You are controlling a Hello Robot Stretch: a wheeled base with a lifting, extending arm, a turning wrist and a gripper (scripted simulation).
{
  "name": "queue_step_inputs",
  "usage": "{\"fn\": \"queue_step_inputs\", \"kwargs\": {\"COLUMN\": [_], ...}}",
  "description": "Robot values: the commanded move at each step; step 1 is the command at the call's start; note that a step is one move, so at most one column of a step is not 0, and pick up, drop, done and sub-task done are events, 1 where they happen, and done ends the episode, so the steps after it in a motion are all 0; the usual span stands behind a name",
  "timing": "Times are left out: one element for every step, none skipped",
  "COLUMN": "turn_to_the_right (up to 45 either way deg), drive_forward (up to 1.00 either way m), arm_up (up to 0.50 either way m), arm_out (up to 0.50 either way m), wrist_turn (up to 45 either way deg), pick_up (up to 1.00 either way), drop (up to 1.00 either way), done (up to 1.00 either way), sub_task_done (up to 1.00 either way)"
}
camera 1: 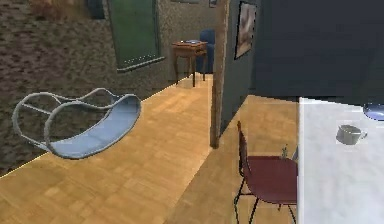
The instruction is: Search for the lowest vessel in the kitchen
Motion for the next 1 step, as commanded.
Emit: {"fn": "queue_step_inputs", "kwargs": {"turn_to_the_right": [0.0], "drive_forward": [0.30], "arm_up": [0.00], "arm_out": [0.00], "wrist_turn": [0.0], "pick_up": [0.00], "drop": [0.00], "done": [0.00], "sub_task_done": [0.00]}}
